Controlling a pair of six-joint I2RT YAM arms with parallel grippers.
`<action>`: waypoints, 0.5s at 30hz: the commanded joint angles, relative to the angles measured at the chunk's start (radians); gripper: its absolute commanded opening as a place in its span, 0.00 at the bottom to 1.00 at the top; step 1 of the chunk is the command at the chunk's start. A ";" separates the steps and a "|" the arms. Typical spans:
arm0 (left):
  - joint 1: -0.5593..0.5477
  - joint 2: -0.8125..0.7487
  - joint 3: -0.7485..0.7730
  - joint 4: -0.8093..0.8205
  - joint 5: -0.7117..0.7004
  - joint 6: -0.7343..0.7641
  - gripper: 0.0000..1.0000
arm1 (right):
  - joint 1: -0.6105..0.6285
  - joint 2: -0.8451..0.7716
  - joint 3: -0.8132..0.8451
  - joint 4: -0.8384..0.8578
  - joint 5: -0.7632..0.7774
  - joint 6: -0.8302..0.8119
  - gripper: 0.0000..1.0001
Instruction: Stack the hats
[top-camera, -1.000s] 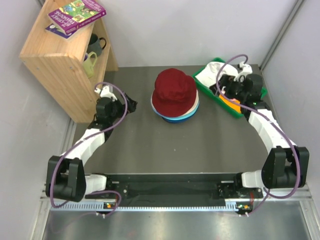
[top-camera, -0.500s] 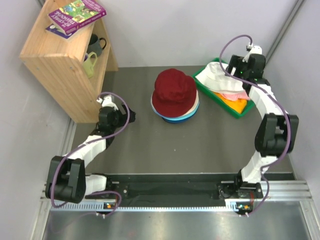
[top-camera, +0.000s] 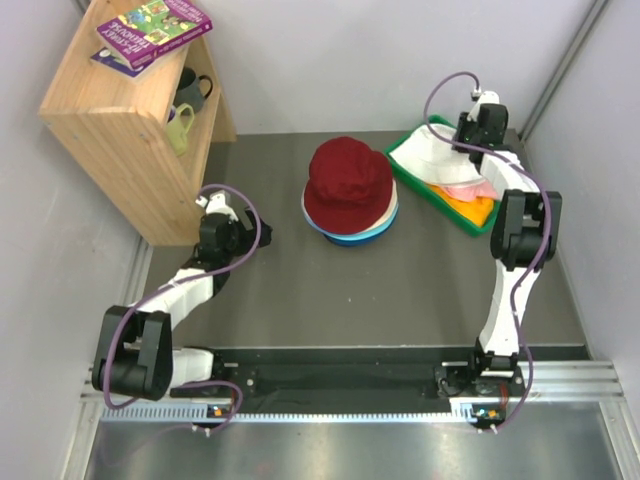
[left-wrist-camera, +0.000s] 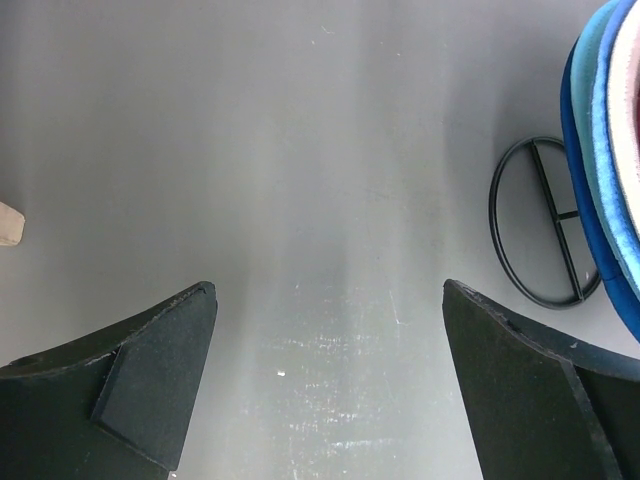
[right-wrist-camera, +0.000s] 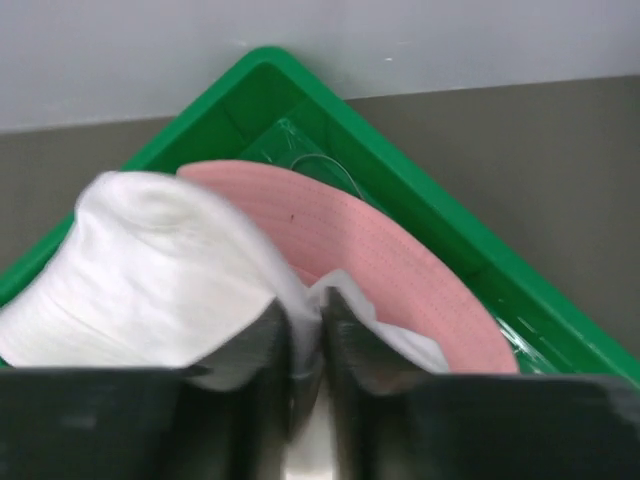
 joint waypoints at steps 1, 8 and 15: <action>-0.003 -0.015 0.016 0.015 0.007 0.020 0.99 | -0.001 -0.097 -0.017 0.049 0.054 0.006 0.03; -0.004 -0.081 -0.003 0.018 -0.016 0.020 0.98 | 0.004 -0.450 -0.156 0.058 0.133 0.027 0.00; -0.058 -0.203 -0.003 0.027 0.005 0.026 0.95 | 0.049 -0.751 -0.228 -0.065 0.147 0.119 0.00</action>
